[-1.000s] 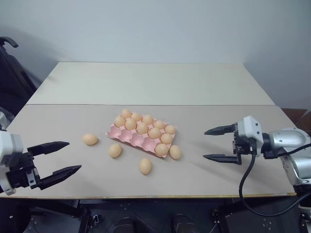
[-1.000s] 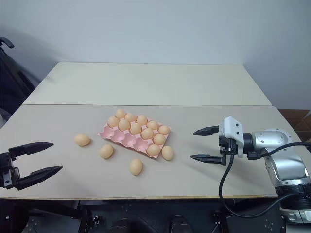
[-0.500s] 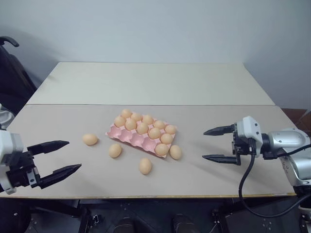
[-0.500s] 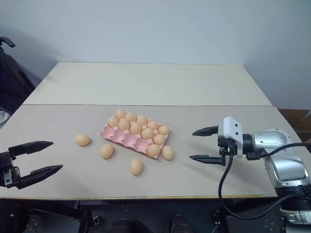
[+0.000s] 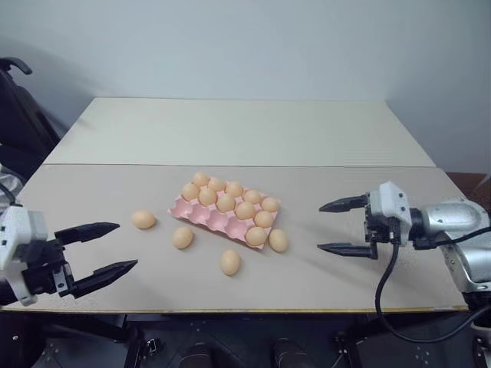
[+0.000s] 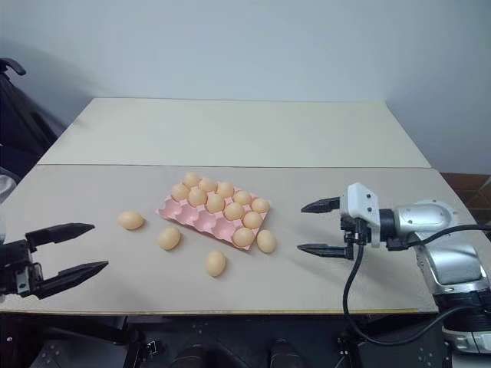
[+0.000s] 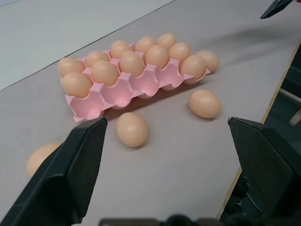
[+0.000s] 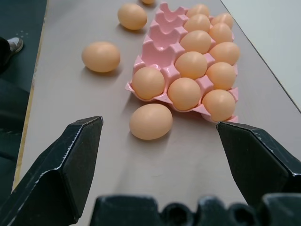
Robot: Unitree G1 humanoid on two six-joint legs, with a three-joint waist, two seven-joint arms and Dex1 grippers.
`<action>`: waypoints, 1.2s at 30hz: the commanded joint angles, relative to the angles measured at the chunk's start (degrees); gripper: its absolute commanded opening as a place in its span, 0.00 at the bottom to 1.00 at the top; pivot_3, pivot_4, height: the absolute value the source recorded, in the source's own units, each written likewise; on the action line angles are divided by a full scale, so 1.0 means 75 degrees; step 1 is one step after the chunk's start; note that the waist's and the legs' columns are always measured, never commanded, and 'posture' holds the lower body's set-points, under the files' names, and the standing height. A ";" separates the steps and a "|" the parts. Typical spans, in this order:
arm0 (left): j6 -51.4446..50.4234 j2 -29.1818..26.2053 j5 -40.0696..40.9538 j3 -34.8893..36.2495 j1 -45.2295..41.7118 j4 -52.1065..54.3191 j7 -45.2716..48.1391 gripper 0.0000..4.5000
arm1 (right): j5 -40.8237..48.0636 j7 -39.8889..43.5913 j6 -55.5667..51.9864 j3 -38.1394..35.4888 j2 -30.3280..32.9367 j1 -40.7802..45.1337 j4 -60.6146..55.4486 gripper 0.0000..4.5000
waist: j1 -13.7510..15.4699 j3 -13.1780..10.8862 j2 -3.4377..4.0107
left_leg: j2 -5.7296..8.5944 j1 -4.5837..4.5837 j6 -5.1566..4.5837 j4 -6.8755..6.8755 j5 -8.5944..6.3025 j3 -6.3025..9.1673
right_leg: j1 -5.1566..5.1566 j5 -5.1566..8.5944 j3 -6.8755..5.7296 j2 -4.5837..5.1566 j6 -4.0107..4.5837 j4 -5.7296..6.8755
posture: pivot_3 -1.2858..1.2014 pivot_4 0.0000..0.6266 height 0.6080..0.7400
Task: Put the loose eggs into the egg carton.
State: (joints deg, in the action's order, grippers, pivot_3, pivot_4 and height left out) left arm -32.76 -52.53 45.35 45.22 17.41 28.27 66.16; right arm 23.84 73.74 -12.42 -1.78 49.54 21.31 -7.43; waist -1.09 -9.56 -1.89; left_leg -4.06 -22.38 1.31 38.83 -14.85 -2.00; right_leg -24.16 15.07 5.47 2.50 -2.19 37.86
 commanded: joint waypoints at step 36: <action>0.0152 -0.0133 0.0022 -0.0263 -0.0344 -0.0069 0.0068 1.00 | -0.1653 -0.1135 0.0707 0.1347 -0.1578 0.0630 0.0472 0.53 | -0.0170 0.0000 0.0000 | 0.0001 0.0000 0.0000 0.0000 0.0000 0.0001 | 0.0000 -0.0001 0.0000 0.0000 0.0001 0.0006 | 0.52 0.24 1.00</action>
State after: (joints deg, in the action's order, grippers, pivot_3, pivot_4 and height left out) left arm -32.68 -53.19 45.24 42.04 15.08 27.19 66.44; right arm 8.32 64.52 -6.40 10.64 37.46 25.23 0.06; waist -2.37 -9.56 -1.88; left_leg -4.06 -22.37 1.31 38.83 -14.85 -2.00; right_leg -24.17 15.07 5.47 2.49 -2.19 37.92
